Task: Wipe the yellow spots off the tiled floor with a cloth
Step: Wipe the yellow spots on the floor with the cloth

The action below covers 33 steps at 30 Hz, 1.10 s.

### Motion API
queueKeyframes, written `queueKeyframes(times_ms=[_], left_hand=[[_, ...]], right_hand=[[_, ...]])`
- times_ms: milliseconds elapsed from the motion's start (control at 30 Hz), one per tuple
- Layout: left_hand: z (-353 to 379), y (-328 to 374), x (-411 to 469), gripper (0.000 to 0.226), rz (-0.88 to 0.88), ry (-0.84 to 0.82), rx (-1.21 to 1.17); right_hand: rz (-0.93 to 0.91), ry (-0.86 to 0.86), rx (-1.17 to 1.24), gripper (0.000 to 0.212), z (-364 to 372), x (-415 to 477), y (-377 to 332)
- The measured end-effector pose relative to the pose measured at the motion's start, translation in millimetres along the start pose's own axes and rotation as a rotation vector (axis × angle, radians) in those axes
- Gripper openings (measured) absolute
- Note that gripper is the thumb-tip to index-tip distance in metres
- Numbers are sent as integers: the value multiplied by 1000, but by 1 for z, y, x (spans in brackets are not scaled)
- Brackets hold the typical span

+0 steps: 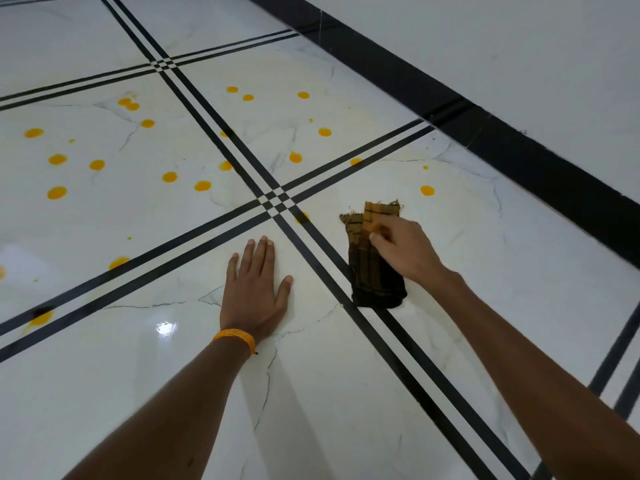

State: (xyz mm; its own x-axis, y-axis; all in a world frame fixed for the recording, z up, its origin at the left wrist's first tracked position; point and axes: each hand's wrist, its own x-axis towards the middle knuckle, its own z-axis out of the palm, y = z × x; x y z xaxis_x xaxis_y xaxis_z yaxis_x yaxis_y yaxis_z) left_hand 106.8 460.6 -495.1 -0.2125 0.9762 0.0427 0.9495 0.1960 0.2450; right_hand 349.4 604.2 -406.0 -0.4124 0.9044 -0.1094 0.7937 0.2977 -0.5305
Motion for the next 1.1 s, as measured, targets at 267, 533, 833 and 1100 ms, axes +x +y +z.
queueKeyframes(times_ms=[267,533,833,1100], left_hand=[[-2,2,-1,74,-21,-15,14],[-6,4,-3,68,-40,-28,-24],[-8,4,-4,65,-46,-47,-54],[-10,5,-3,66,-52,-39,-49]], right_hand=[[-60,59,-370,74,68,-5,16],[-97,40,-368,80,84,45,-28],[176,147,-374,86,33,60,42],[-308,-27,-405,74,76,1,-6]])
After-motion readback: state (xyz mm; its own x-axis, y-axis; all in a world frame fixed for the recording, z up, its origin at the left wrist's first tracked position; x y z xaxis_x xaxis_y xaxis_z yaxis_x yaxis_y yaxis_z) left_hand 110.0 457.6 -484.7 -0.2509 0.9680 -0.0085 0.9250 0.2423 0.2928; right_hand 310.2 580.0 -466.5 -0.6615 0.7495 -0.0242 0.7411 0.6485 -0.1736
